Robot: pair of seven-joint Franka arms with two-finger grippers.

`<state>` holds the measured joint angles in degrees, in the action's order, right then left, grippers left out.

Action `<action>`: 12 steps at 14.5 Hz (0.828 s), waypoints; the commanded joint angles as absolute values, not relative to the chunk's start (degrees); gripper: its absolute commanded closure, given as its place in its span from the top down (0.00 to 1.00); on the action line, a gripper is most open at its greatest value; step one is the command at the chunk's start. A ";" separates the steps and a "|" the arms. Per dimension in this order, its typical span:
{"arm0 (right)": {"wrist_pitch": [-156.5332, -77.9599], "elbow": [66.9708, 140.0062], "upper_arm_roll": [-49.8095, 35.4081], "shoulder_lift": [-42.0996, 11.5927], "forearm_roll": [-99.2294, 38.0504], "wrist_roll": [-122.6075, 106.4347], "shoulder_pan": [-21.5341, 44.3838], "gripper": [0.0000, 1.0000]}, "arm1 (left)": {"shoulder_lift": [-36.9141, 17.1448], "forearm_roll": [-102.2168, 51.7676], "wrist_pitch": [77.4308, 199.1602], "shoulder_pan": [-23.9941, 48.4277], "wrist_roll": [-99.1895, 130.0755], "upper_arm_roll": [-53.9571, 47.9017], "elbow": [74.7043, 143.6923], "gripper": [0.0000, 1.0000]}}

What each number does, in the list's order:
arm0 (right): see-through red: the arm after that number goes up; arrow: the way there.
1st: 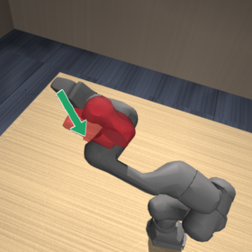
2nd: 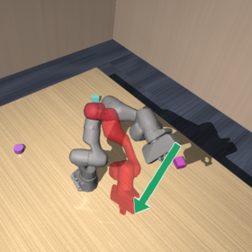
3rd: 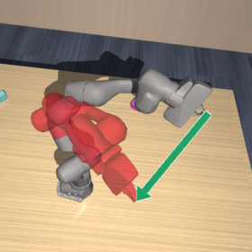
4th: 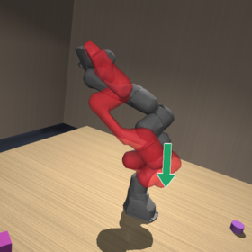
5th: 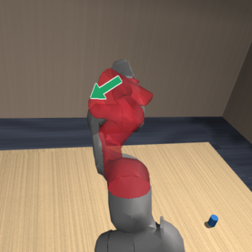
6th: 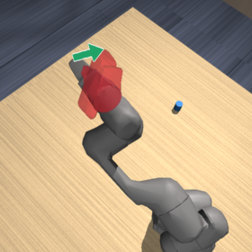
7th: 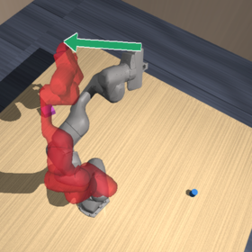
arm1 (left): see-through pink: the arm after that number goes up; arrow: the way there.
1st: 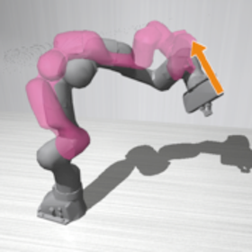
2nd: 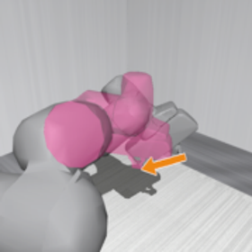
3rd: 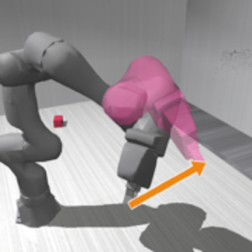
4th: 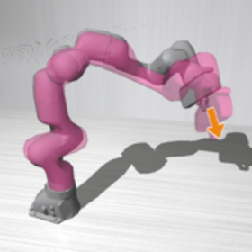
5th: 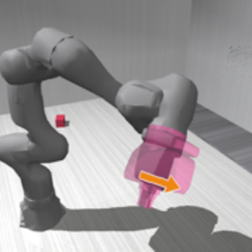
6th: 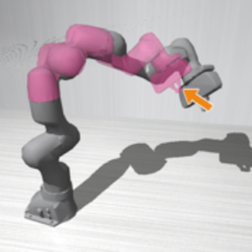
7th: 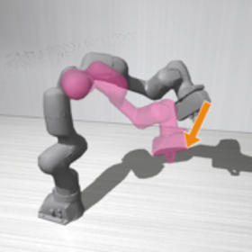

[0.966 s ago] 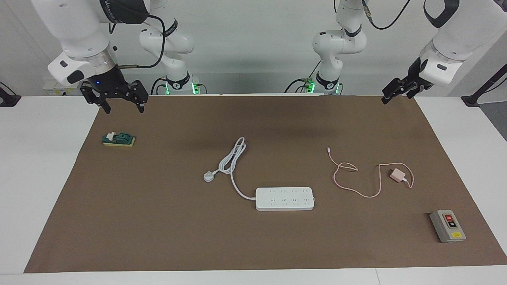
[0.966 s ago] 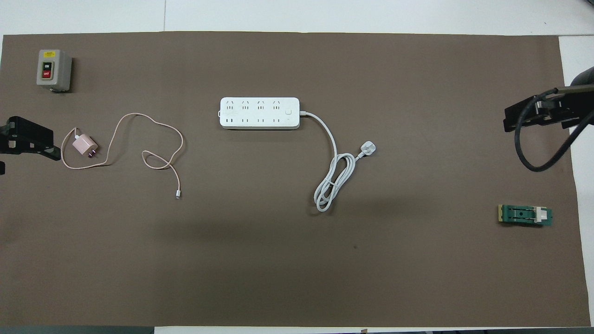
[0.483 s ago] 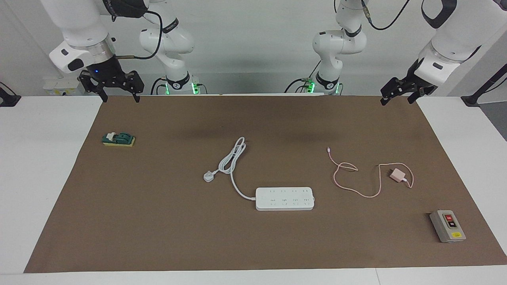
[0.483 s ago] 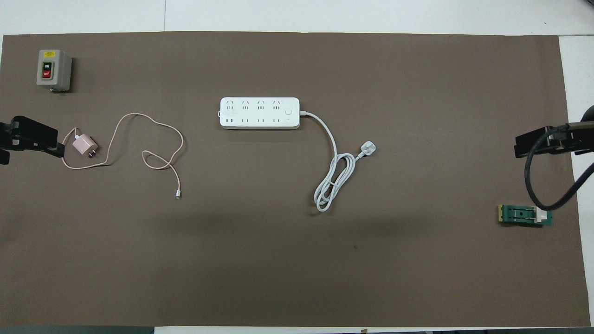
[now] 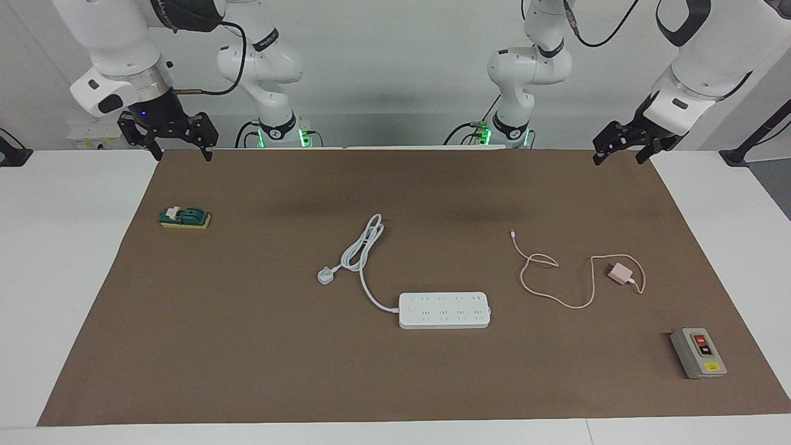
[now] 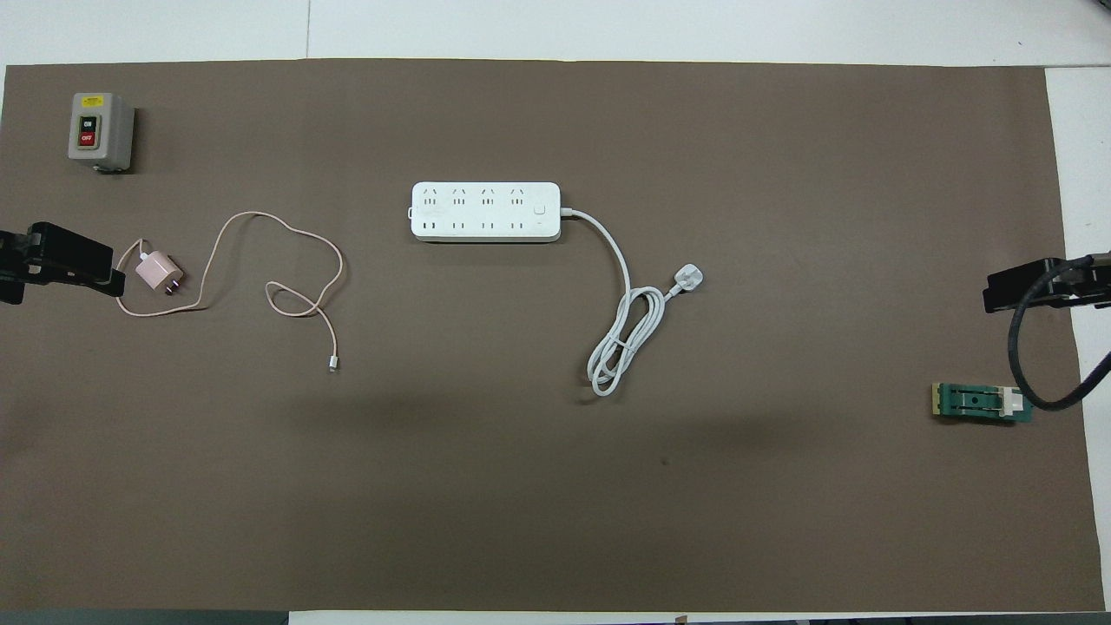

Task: Unplug charger and place it aside

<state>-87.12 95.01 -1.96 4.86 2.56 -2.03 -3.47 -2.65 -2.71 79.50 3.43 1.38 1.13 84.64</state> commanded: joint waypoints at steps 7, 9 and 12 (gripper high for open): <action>-87.01 96.42 -1.49 6.42 -0.88 -2.73 -3.25 1.00 | -0.26 -1.76 81.12 3.43 0.61 1.32 88.33 1.00; -86.92 96.42 -1.49 6.42 -0.88 -2.55 -2.99 1.00 | 0.00 -1.76 81.38 3.43 0.53 1.32 88.59 1.00; -87.10 96.42 -1.84 6.42 -0.88 -2.55 -2.99 1.00 | 0.00 -1.84 81.39 3.43 0.53 1.23 88.59 1.00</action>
<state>-86.72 95.03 -1.84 5.09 0.25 -2.03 -3.01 -2.01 -2.57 79.90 3.42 1.28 1.27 86.07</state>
